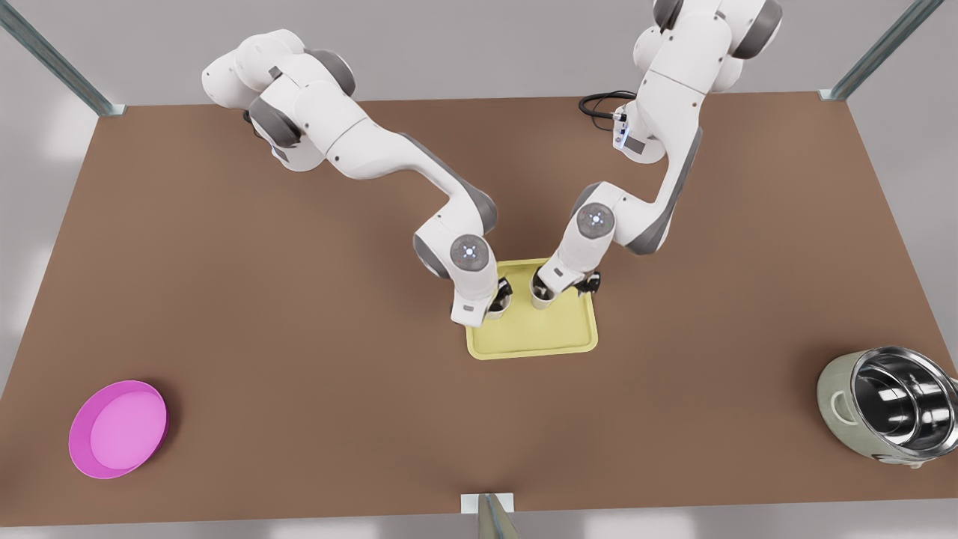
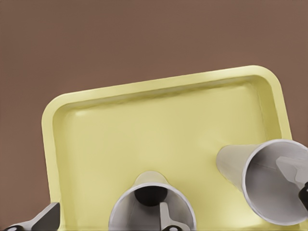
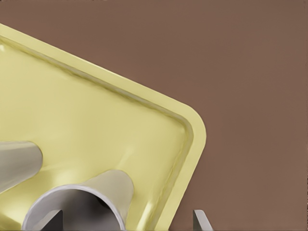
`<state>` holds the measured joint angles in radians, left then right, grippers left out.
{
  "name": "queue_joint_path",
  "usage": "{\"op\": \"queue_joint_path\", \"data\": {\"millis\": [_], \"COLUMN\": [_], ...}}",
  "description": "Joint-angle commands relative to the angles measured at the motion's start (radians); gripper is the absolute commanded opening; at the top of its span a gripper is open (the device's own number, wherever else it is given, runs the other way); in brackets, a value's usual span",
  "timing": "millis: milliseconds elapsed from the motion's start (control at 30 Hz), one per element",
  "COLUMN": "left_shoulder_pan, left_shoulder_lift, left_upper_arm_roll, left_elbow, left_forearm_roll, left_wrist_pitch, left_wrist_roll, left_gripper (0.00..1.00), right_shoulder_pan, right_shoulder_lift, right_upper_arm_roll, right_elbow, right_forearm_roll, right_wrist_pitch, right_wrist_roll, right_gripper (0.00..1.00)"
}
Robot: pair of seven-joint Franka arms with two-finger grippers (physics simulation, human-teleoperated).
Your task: Use the left arm to pick up the white IKEA cup from the tray and place it on the middle-left position; use the right arm to pick up the white IKEA cup from the tray and place it on the middle-right position
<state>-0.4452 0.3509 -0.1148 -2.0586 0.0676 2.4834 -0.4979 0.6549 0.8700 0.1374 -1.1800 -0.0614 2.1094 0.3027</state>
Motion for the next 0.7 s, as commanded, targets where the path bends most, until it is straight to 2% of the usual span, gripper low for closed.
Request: {"op": "queue_joint_path", "data": {"millis": [0, 333, 367, 467, 500, 533, 600, 667], "left_shoulder_pan": [-0.003, -0.026, -0.026, -0.027, -0.027, -0.027, -0.026, -0.026], "left_shoulder_lift": [-0.007, 0.028, 0.039, 0.042, 0.042, 0.040, 0.040, 0.040], "left_upper_arm_roll": [0.000, 0.000, 0.000, -0.002, -0.002, 0.000, 0.000, 0.000], "left_elbow": [-0.014, -0.067, -0.067, -0.067, -0.067, -0.066, -0.064, -0.064], "left_forearm_roll": [0.003, 0.003, 0.003, 0.003, 0.003, 0.003, 0.003, 0.003], "left_wrist_pitch": [0.035, 0.150, 0.173, 0.175, 0.175, 0.175, 0.175, 0.175], "left_wrist_roll": [-0.079, -0.093, -0.097, -0.105, -0.105, -0.103, -0.103, -0.103], "left_gripper": [1.00, 1.00, 1.00, 0.98, 0.96, 0.90, 0.67, 0.55], "right_shoulder_pan": [-0.001, 0.014, 0.014, 0.009, 0.009, 0.009, 0.009, 0.009], "right_shoulder_lift": [0.001, 0.015, 0.015, 0.017, 0.017, 0.015, 0.015, 0.014], "right_upper_arm_roll": [-0.001, 0.001, 0.001, -0.001, -0.001, -0.001, -0.001, -0.001], "right_elbow": [-0.001, -0.044, -0.044, -0.044, -0.044, -0.044, -0.043, -0.043], "right_forearm_roll": [0.000, 0.002, 0.002, 0.008, 0.008, 0.009, 0.012, 0.014], "right_wrist_pitch": [0.009, -0.003, -0.003, -0.003, -0.003, -0.003, -0.006, -0.016], "right_wrist_roll": [0.098, 0.104, 0.098, 0.104, 0.104, 0.104, 0.105, 0.107], "right_gripper": [1.00, 1.00, 0.91, 0.49, 0.44, 0.39, 0.28, 0.15]}}
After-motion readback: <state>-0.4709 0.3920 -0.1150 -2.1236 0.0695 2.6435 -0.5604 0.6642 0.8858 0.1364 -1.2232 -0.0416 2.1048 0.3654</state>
